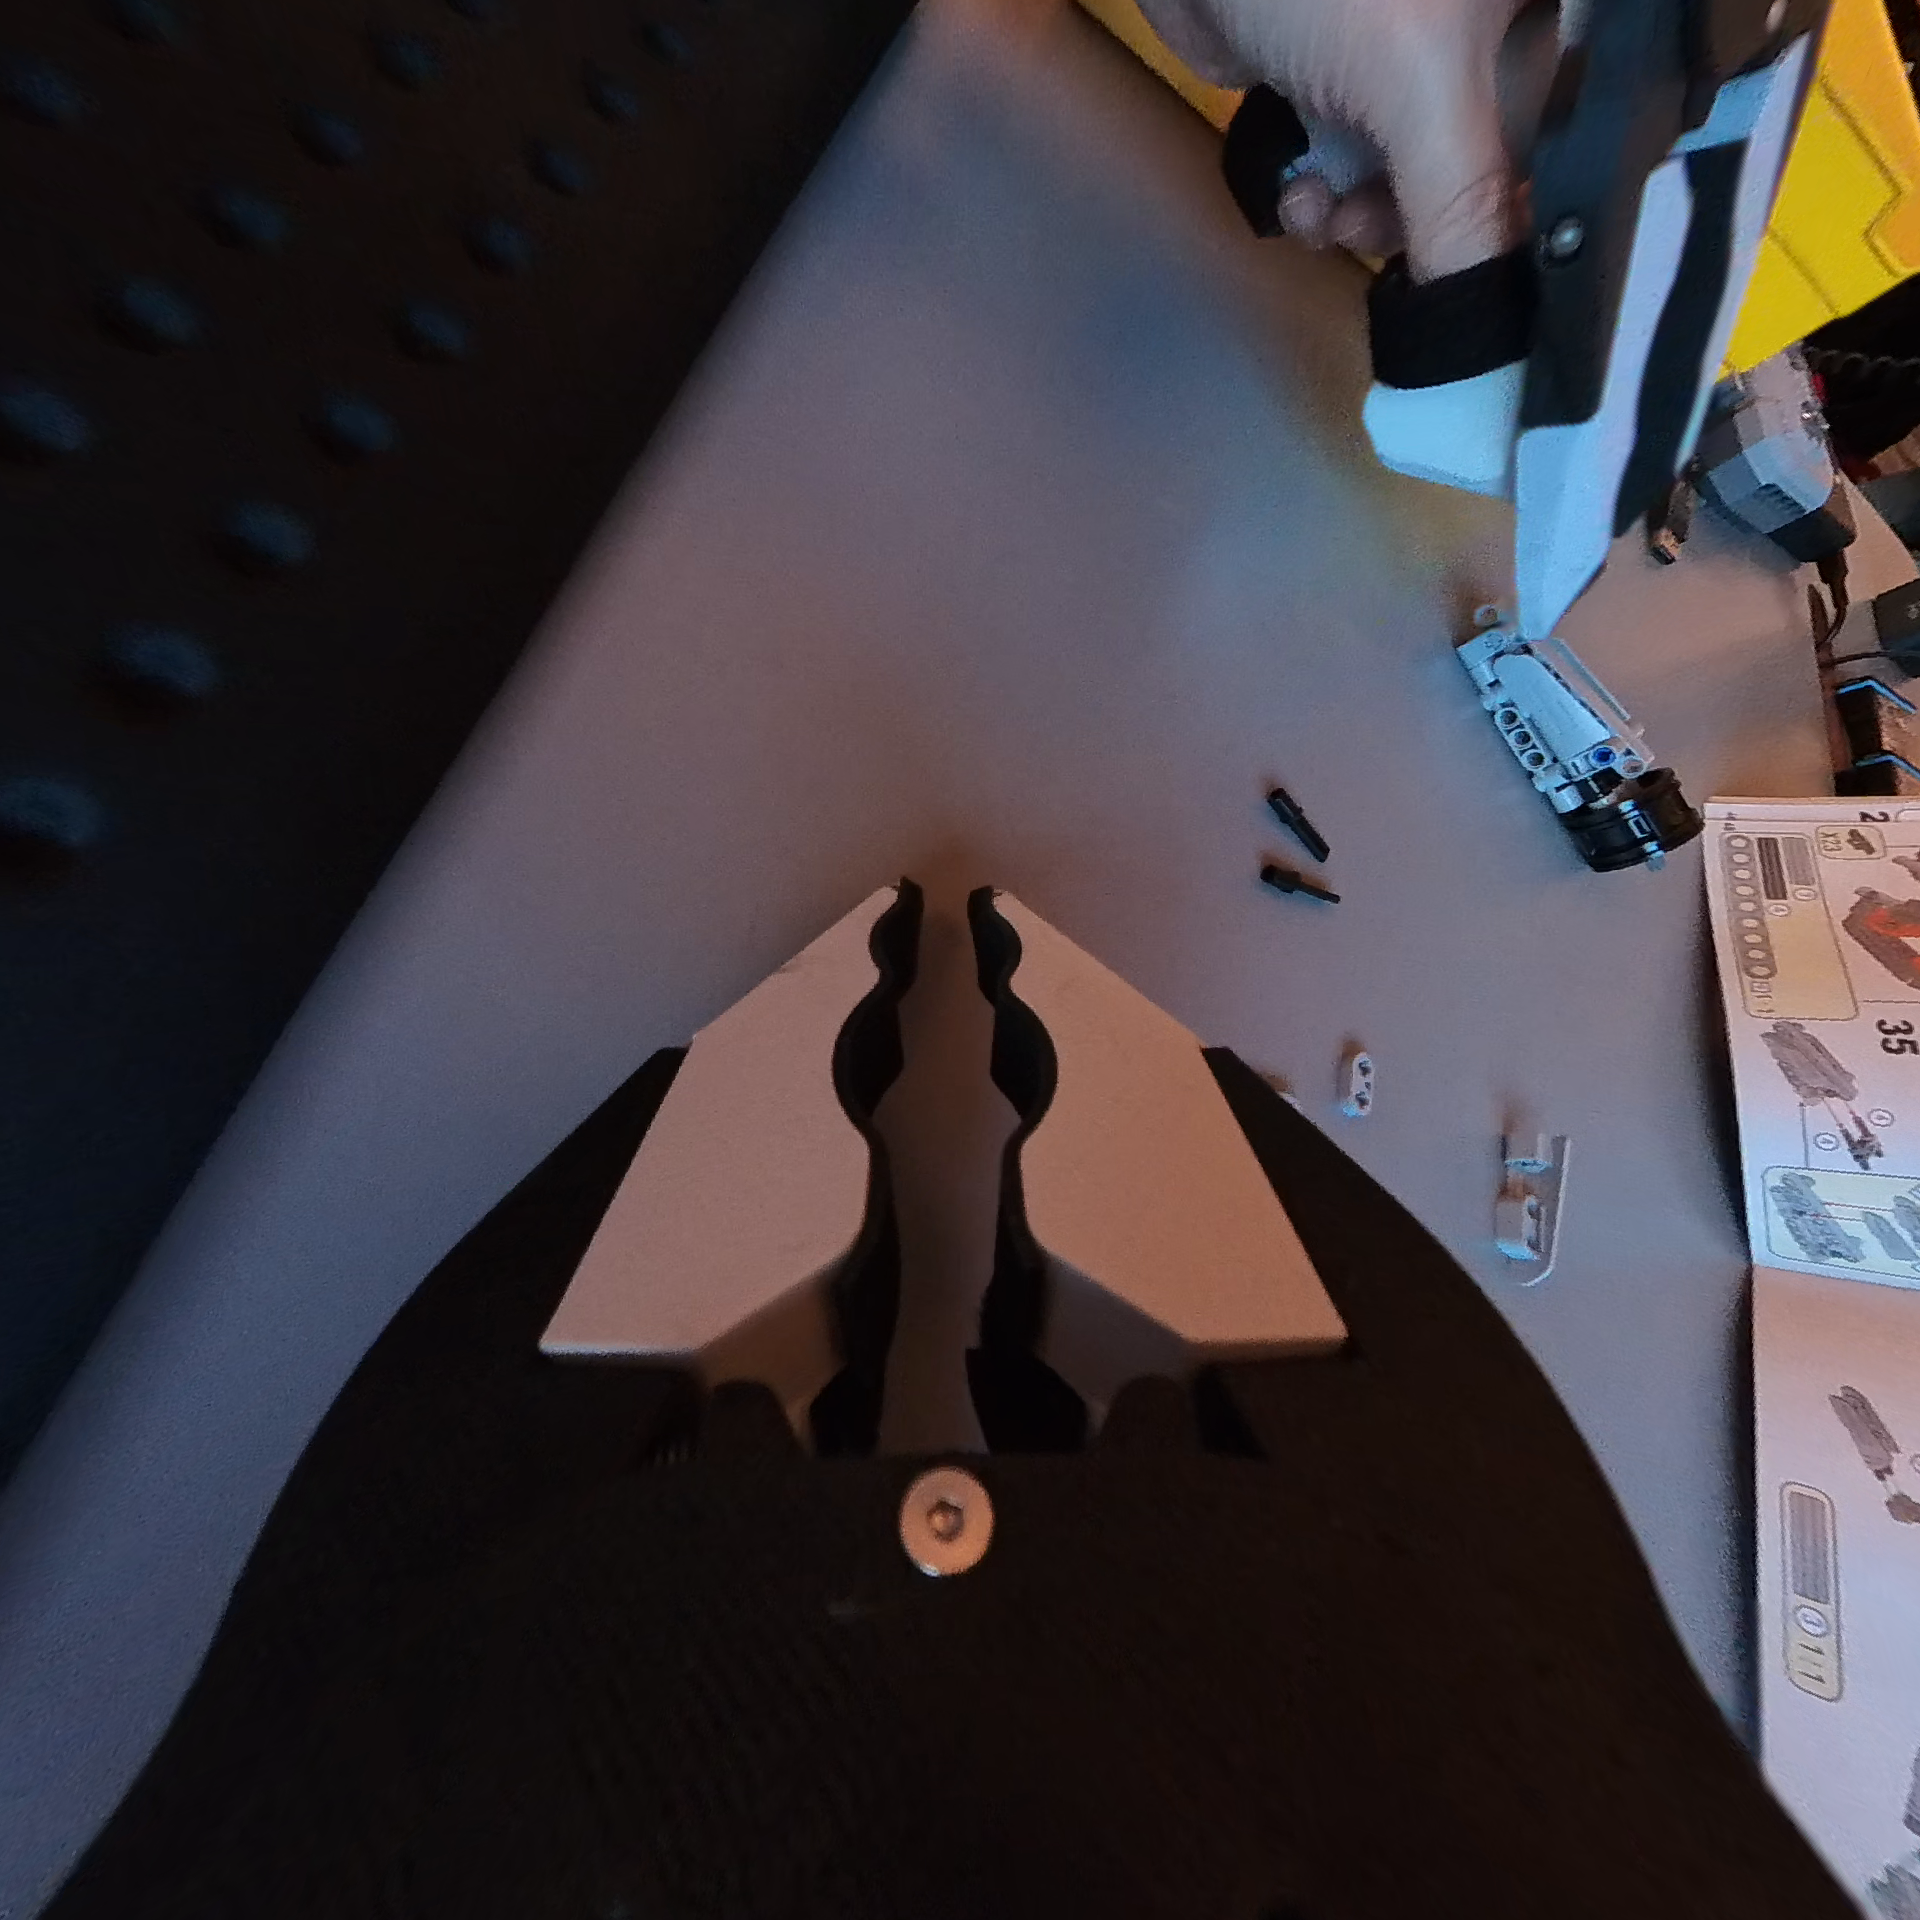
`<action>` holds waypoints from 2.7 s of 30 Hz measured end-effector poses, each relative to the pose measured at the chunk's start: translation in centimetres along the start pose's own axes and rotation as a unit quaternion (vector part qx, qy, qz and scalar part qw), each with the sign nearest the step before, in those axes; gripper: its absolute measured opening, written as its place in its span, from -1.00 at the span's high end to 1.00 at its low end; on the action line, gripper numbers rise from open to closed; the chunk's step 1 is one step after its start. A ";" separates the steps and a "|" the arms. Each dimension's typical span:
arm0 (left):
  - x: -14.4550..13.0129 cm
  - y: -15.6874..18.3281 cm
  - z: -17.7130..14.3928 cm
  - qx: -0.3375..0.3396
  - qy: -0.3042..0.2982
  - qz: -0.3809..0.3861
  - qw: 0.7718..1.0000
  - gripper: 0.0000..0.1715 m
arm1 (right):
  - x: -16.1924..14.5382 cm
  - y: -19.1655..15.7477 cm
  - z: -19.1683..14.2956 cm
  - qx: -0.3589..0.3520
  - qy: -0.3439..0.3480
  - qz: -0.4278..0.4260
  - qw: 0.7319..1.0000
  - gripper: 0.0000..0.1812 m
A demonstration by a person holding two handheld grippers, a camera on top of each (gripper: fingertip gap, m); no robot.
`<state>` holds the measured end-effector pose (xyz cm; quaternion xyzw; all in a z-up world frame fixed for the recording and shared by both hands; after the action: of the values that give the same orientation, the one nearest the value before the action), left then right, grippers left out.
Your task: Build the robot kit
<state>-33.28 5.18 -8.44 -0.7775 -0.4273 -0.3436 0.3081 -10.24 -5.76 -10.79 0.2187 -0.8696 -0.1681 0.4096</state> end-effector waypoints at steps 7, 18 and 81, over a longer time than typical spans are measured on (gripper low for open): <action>2.0 1.9 -1.4 -0.032 0.061 0.010 0.998 0.43 | -0.3 0.3 0.0 0.014 0.013 0.035 0.999 0.91; 1.7 5.5 -1.0 -0.127 0.022 0.035 0.991 0.50 | -1.0 1.1 -0.1 0.009 0.014 0.064 0.998 0.91; 0.9 7.0 -1.7 -0.145 -0.044 0.044 0.987 0.64 | -13.2 11.9 -4.8 -0.098 -0.047 0.403 0.909 0.90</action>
<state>-27.31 1.14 -8.04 -0.8463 -0.3520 -0.3532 0.1874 -1.85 10.68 -10.70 -0.1996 -0.8810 -0.0835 0.4208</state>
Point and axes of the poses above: each gripper's, where its closed fingertips meet, z out along the fingers, x out of its top, y = z × x across the jaws, the point moved 8 cm from there along -z, back along the fingers, and after that the axes turned 3 degrees about -z, right-handed, at the moved point
